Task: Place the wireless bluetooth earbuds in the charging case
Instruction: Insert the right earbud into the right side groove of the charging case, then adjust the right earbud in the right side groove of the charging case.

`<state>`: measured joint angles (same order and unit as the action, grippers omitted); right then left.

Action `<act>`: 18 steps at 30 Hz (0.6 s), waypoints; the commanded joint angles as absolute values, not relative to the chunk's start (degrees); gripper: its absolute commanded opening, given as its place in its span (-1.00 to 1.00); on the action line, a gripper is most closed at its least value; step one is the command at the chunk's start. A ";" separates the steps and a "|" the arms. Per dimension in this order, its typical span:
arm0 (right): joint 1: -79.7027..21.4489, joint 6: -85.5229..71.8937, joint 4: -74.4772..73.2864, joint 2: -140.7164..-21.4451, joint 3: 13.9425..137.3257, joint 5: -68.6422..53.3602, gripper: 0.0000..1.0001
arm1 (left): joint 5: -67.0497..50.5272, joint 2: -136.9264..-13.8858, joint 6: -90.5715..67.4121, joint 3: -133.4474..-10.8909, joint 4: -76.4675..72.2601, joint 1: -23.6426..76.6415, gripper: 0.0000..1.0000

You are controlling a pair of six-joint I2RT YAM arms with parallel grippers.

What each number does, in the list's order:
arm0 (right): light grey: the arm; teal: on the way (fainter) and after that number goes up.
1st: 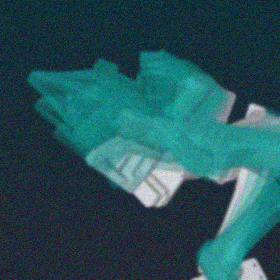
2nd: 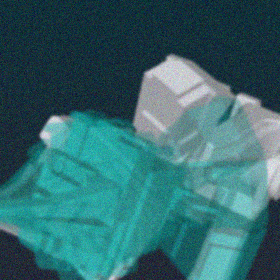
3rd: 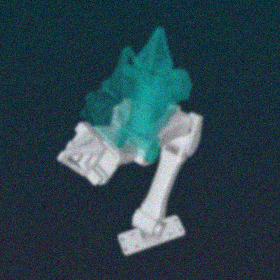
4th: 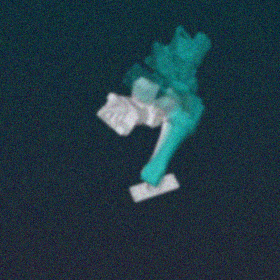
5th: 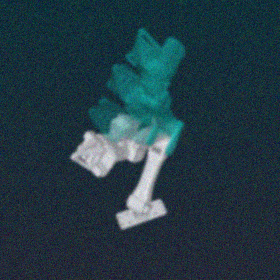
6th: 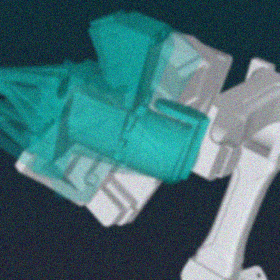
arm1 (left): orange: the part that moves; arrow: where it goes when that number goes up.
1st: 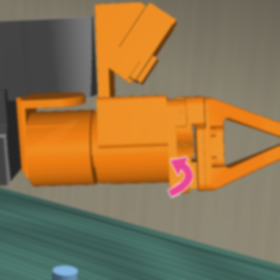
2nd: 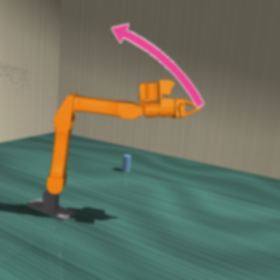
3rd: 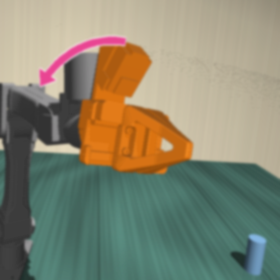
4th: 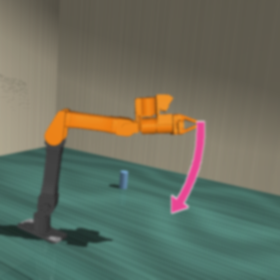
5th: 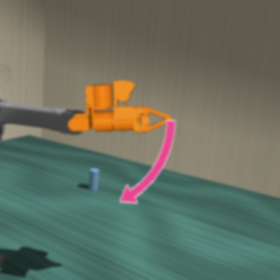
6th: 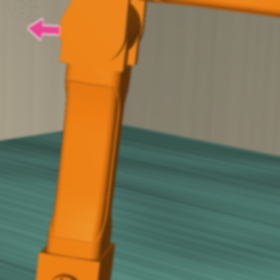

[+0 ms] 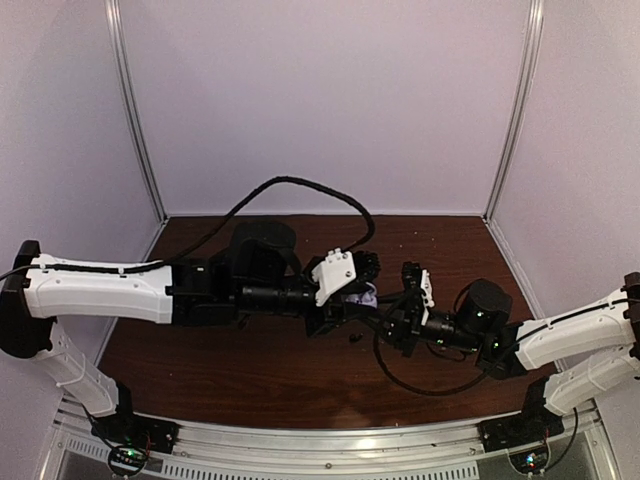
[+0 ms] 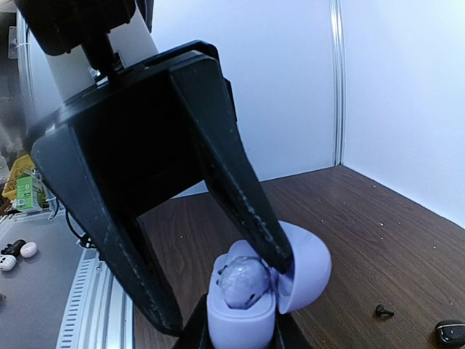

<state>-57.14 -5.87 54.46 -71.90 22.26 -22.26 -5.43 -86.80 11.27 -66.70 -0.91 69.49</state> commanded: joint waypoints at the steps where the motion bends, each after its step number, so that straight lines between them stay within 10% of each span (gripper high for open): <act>1: -57.39 -6.21 57.18 -71.78 22.32 -22.68 -0.90 | -6.79 -84.75 12.69 -69.27 -1.56 70.18 -0.21; 18: -57.39 -6.50 60.37 -70.40 19.35 -28.73 -0.90 | -4.33 -76.42 7.50 -65.84 -4.37 69.42 -0.04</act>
<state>-57.14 -6.42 57.45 -72.29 20.47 -24.62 -5.67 -79.94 10.96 -67.92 -0.49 70.15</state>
